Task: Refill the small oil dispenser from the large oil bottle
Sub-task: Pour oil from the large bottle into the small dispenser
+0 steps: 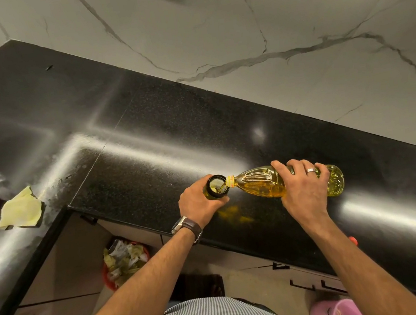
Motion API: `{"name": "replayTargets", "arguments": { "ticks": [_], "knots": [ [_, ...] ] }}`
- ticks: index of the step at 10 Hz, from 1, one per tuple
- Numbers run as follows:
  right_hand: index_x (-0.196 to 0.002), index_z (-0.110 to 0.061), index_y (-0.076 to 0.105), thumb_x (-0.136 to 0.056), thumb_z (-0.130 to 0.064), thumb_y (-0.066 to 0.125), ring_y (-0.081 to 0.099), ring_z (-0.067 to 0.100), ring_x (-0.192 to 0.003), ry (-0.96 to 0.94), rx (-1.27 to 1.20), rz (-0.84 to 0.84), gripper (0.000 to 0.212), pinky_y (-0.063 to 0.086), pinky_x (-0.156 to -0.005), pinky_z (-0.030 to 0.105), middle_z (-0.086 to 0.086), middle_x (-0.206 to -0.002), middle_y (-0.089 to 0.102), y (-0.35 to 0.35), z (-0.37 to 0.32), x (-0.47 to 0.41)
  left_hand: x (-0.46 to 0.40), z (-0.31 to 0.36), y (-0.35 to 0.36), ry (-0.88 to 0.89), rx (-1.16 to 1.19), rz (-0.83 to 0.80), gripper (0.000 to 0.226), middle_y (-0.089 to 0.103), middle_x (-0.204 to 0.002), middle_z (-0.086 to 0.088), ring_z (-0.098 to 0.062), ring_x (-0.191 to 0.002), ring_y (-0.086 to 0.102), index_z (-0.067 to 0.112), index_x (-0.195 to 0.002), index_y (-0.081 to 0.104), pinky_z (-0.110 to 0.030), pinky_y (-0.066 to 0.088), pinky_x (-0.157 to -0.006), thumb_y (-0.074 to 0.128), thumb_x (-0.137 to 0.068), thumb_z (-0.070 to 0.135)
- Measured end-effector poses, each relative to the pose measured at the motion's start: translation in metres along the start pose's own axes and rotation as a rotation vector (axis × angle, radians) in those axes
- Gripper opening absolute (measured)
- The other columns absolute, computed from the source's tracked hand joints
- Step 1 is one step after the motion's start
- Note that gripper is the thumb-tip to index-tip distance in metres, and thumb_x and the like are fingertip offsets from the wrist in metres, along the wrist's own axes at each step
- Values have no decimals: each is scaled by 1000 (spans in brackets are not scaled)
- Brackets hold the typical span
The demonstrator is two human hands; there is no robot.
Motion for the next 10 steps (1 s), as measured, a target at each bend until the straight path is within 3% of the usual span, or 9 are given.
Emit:
{"name": "replayTargets", "arguments": {
  "ticks": [10],
  "knots": [
    [-143,-31,54,-70,-26,93,55,34,-128,-6,1,4,83,35,-108,59,10,-132,63,-2,0,0,-2,-4,3,-1,-3,-7,61,74,-115,11,-10,-110,66,33,-127,67,-37,56,-96,90,-72,48]
  ]
}}
Point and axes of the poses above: each hand's wrist, its own x-axis away from the middle knuckle, its own y-axis out of the palm, z = x × y, the point moved 3 cm from there along -x, towards the middle knuckle
